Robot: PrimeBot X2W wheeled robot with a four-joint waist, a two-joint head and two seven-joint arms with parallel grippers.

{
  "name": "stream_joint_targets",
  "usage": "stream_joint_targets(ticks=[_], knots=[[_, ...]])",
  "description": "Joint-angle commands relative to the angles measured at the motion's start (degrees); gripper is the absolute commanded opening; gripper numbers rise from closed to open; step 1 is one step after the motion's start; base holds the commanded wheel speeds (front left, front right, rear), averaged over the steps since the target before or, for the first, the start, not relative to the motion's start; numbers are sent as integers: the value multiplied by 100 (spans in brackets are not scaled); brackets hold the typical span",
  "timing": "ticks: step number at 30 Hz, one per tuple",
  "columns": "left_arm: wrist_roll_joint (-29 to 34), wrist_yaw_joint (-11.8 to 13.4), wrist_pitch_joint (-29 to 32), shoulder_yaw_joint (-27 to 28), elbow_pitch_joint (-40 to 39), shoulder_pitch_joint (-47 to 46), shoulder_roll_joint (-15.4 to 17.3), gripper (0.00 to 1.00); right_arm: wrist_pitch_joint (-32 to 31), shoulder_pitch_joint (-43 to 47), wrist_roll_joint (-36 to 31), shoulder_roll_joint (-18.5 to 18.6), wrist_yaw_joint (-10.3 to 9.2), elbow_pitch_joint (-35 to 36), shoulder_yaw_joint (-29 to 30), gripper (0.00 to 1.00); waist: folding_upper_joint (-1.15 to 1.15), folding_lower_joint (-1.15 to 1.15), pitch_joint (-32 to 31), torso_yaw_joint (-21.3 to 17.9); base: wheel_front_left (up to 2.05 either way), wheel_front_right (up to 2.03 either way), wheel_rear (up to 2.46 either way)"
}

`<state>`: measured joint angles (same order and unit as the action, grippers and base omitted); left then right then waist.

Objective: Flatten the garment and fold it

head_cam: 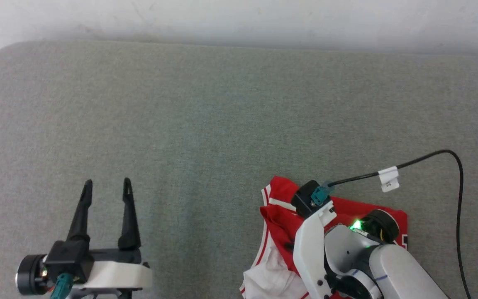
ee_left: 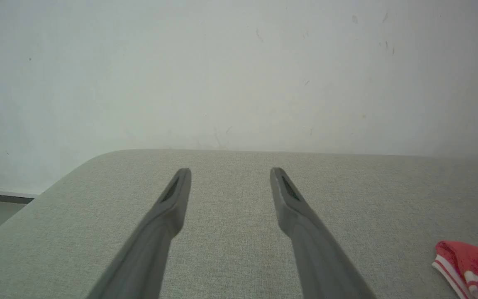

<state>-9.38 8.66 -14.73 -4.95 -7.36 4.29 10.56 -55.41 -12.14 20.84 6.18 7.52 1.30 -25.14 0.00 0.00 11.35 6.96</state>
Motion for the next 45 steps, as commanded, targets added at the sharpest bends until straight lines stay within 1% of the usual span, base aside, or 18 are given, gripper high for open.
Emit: stream_joint_targets(ticks=[1, 4, 5, 6, 7, 8, 11, 15, 18, 23, 25, 27, 30, 34, 39, 43, 44, 45], knots=[[70, -51, -27, -33, 47, -131, -69, 100, -7, -131, -94, -8, -3, -156, -10, 0, 0, 0, 165, 174, 0, 0, 0], [106, -140, -27, -82, 150, -251, -175, 100, -16, -271, -286, -15, -3, -505, -114, 0, 0, 0, 215, 269, 0, 0, 0], [116, -169, -27, -83, 187, -273, -200, 100, -46, -301, -304, -9, -3, -588, -175, 12, 0, 0, 212, 283, 0, 0, 0], [126, -196, -27, -76, 219, -284, -219, 100, -74, -325, -293, -6, -3, -631, -234, 36, 0, 0, 200, 290, 0, 0, 0], [138, -215, -27, -62, 248, -284, -235, 100, -89, -337, -241, -14, -3, -636, -274, 86, 0, 0, 175, 284, 0, 0, 0], [150, -230, -27, -43, 272, -270, -245, 100, -102, -341, -173, -27, -3, -616, -285, 100, 0, 0, 145, 267, 0, 0, 0], [184, -255, -27, 40, 316, -183, -257, 100, -123, -318, 72, -29, -3, -404, -291, 100, 0, 0, -14, 170, 0, 0, 0], [222, -270, -27, 147, 289, -23, -262, 100, -5, -124, 398, 29, -3, 179, 92, 100, 0, 0, -254, 14, 0, 0, 0], [257, -282, -27, 192, 237, 96, -264, 100, 319, 181, 340, 151, -3, 755, 720, 100, 0, 0, -362, -80, 0, 0, 0], [307, -306, -27, 256, 124, 263, -240, 100, 796, 1087, -92, 212, -3, 1545, 2004, 100, 0, 0, -385, -231, 0, 0, 0], [316, -302, -27, 304, 78, 308, -227, 100, 969, 1460, -207, 108, -3, 1738, 2421, 100, 0, 0, -358, -302, 0, 0, 0], [327, -310, -27, 344, 37, 342, -205, 100, 1137, 1798, -385, 46, -3, 1860, 2684, 100, 0, 0, -323, -363, 0, 0, 0], [341, -330, -27, 387, -15, 358, -174, 100, 1458, 2129, -499, -105, -3, 1837, 2922, 100, 0, 0, -247, -429, 0, 0, 0], [378, -375, -27, 377, -37, 296, -143, 100, 1807, 2271, -537, -238, -3, 1491, 2948, 100, 0, 0, -140, -435, 0, 0, 0], [416, -427, -27, 347, -34, 176, -109, 100, 2058, 2077, -488, -300, -3, 865, 2940, 100, 0, 0, -24, -361, 0, 0, 0], [445, -467, -27, 320, 1, 96, -70, 100, 2003, 1860, -417, -317, -3, 387, 2883, 100, 0, 0, 20, -278, 0, 0, 0], [461, -475, -27, 307, 11, 79, -58, 100, 1939, 1821, -382, -319, -3, 277, 2867, 89, 0, 0, 24, -264, 0, 0, 0], [474, -480, -27, 295, 20, 62, -51, 100, 1888, 1781, -331, -321, -3, 182, 2872, 38, 0, 0, 26, -253, 0, 0, 0]])
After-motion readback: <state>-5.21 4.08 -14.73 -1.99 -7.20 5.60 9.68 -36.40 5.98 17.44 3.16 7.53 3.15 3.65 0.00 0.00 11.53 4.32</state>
